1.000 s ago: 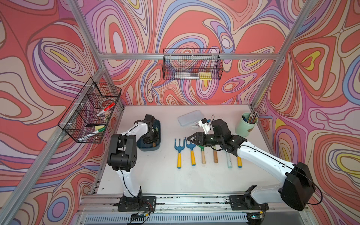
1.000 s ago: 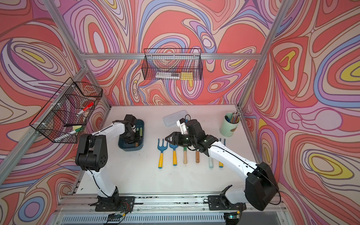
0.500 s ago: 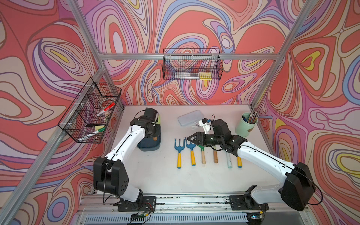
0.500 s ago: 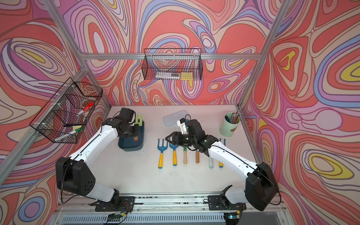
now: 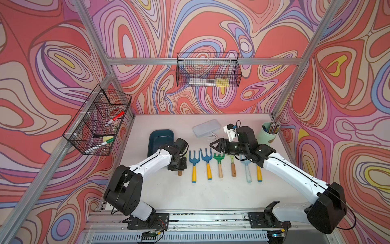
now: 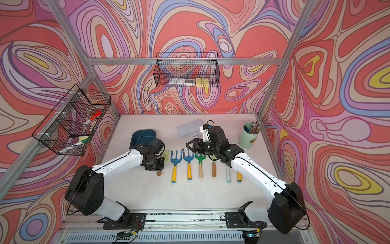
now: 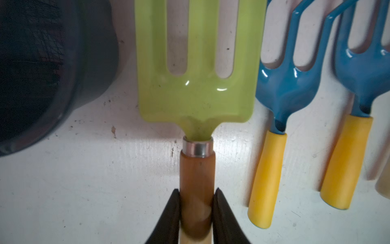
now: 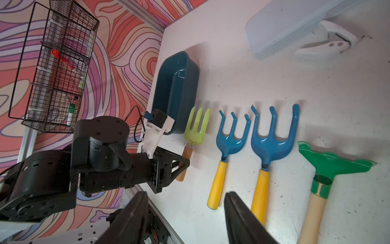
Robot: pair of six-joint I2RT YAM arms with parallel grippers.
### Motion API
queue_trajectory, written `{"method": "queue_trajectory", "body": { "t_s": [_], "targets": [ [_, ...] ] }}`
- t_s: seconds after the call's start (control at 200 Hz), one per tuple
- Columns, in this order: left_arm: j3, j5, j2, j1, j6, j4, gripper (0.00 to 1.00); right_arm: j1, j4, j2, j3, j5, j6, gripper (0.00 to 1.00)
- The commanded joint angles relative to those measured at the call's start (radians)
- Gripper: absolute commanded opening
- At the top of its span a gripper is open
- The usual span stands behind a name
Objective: Take the hand rake out of the storage box
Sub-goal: Place the rake at the center of the board.
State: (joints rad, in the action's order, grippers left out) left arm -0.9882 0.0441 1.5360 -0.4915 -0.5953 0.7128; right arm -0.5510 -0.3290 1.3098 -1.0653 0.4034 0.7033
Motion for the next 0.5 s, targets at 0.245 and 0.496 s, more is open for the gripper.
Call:
{"method": "queue_trajectory", "body": {
  "t_s": [0.245,0.496],
  "targets": [
    [0.050,-0.011,0.039,-0.001,-0.010,-0.088,0.18,0.000,-0.009,-0.009,-0.009,0.004,-0.017,0.59],
    [0.088,-0.002,0.040,-0.002,-0.012,-0.102,0.18,0.000,-0.005,-0.015,0.004,0.005,-0.018,0.59]
  ]
}}
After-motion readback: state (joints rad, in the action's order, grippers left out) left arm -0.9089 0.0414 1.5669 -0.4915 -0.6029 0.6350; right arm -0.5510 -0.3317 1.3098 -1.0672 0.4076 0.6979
